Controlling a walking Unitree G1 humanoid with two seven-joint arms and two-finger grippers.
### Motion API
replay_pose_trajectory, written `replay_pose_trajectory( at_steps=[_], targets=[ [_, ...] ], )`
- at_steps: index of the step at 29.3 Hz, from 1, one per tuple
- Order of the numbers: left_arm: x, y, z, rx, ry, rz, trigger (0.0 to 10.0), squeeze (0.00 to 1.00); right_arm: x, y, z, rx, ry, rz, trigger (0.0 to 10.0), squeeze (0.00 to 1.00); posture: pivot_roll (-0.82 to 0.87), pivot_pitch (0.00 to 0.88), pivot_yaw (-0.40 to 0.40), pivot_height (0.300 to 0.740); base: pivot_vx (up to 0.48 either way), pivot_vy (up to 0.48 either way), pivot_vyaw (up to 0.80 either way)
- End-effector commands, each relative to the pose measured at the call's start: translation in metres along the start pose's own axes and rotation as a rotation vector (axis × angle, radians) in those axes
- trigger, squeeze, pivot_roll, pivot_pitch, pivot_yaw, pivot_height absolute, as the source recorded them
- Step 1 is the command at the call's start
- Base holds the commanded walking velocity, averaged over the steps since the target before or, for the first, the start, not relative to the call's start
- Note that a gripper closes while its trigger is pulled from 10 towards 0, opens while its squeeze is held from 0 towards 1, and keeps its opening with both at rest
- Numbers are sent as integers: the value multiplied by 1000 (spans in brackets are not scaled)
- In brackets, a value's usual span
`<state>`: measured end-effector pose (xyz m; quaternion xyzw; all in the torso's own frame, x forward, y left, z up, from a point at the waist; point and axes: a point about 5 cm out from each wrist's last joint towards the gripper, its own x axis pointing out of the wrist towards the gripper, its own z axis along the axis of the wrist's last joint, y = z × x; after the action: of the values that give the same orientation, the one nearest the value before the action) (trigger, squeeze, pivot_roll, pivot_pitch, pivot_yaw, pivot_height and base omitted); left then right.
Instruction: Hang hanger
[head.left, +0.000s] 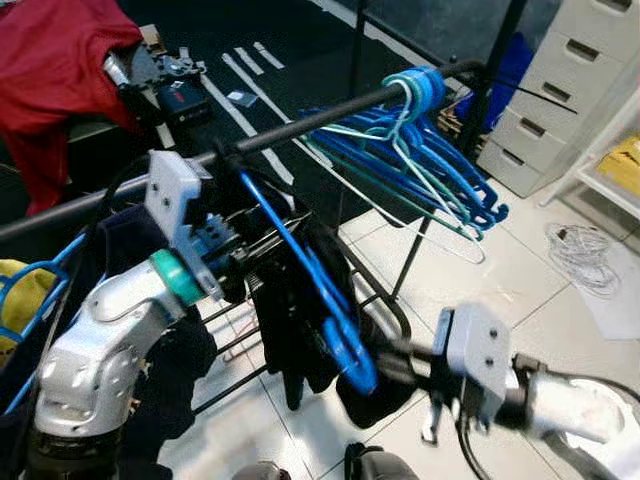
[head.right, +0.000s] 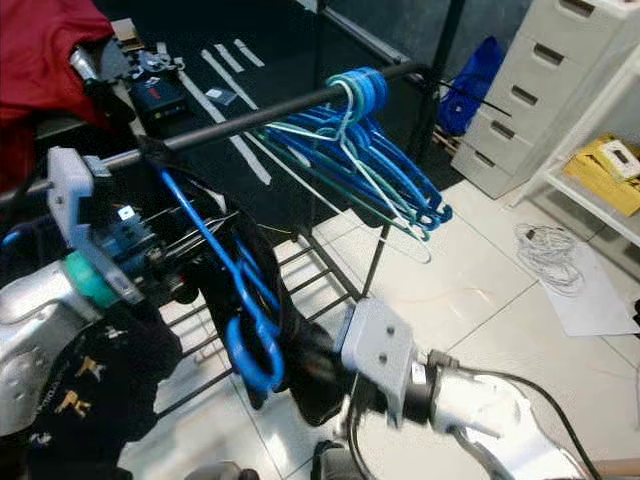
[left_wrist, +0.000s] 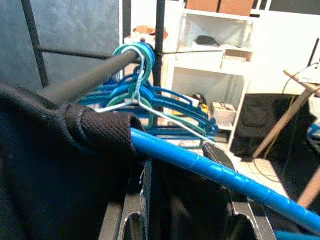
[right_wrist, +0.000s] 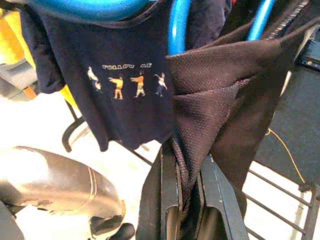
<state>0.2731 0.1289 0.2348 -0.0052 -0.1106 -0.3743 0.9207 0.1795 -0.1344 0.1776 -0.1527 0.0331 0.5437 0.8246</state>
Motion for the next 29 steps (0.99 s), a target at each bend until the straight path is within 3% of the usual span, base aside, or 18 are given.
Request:
replay_pose_trajectory(
  at_steps=[1, 2, 3, 10, 12, 13, 15, 17, 18, 19, 21, 24, 26, 29],
  targets=[
    [1, 11, -3, 28, 16, 103, 8235, 0, 1, 12, 2, 20, 0, 83, 0, 0, -109, 61, 62, 740, 0, 0, 0],
    [1, 11, -3, 28, 16, 103, 8235, 0, 1, 12, 2, 20, 0, 83, 0, 0, -109, 61, 62, 740, 0, 0, 0],
    [-1, 16, -4, 34, 22, 128, 314, 0, -2, 15, 2, 36, 12, 99, 0, 0, -107, 66, 65, 740, 0, 0, 0],
    [-10, 22, -8, 47, 58, 136, 0, 0, -7, 21, -2, 76, 37, 124, 0, 0, -104, 68, 67, 740, 0, 0, 0],
    [-34, 25, -33, 91, 211, 98, 0, 0, -10, 24, -6, 115, 56, 131, 0, 0, -104, 71, 74, 740, 0, 0, 0],
    [-34, 25, -33, 91, 211, 98, 0, 0, -10, 24, -6, 115, 56, 131, 0, 0, -104, 71, 74, 740, 0, 0, 0],
    [-47, 26, -48, 109, 296, 78, 0, 0, -11, 24, -6, 133, 66, 127, 0, 0, -104, 71, 74, 740, 0, 0, 0],
    [-47, 26, -48, 109, 296, 78, 0, 0, -11, 24, -6, 133, 66, 127, 0, 0, -104, 71, 74, 740, 0, 0, 0],
    [-62, 25, -64, 98, 378, 35, 0, 0, -15, 20, -10, 125, 91, 90, 0, 0, -106, 74, 76, 740, 0, 0, 0],
    [-62, 25, -64, 98, 378, 35, 0, 0, -15, 20, -10, 125, 91, 90, 0, 0, -106, 74, 76, 740, 0, 0, 0],
    [-89, 15, -86, 54, 511, -103, 0, 0, -22, 7, -17, 100, 130, -17, 0, 0, -104, 74, 76, 740, 0, 0, 0],
    [-89, 15, -86, 54, 511, -103, 0, 0, -22, 7, -17, 100, 130, -17, 0, 0, -104, 74, 76, 740, 0, 0, 0],
    [-103, 12, -91, 17, 561, -148, 0, 0, -24, -9, -24, 66, 154, -106, 0, 0, -99, 78, 75, 740, 0, 0, 0],
    [-106, 11, -90, 0, 568, -174, 0, 0, -24, -14, -26, 51, 159, -137, 0, 0, -99, 79, 74, 740, 0, 0, 0]
  ],
)
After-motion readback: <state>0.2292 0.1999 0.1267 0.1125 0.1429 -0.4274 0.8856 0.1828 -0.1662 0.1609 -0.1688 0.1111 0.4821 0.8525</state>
